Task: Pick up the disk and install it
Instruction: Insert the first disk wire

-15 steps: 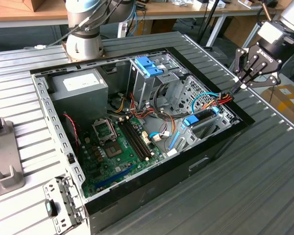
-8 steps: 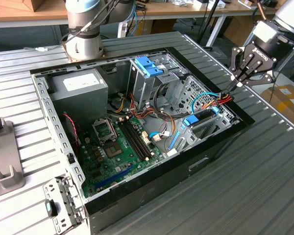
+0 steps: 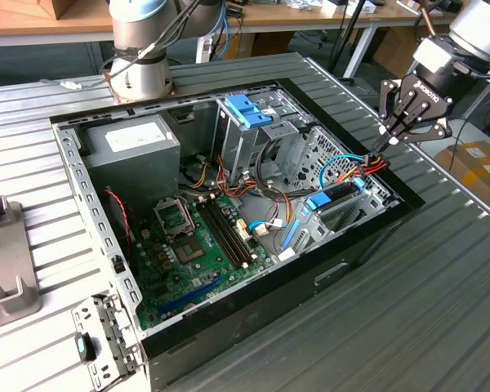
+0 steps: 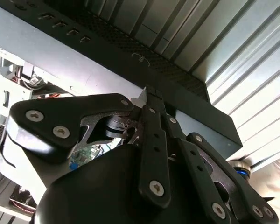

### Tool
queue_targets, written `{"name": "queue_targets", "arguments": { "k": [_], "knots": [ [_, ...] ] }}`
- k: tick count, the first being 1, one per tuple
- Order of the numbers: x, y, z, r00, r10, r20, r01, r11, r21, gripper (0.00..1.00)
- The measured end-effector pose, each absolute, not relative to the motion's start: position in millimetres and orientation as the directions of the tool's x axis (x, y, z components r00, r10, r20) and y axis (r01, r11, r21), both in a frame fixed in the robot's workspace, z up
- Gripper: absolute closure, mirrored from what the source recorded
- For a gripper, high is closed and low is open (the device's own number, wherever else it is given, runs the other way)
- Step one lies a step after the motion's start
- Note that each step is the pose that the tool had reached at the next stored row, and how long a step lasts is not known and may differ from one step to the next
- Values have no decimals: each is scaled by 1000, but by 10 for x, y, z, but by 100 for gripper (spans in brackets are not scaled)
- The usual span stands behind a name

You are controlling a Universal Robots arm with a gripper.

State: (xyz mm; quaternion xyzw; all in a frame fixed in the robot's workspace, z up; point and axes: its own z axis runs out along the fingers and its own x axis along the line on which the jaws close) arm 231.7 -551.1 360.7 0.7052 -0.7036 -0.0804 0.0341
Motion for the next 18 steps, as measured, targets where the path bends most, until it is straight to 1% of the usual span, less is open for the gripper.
{"name": "queue_targets", "arguments": {
  "k": [11, 18],
  "knots": [
    [2268, -5540, 3587, -3, -998, -65, -987, -8, 161, 90],
    [2257, -5610, 3584, -3, -998, -65, -987, -8, 161, 90]
  ]
}}
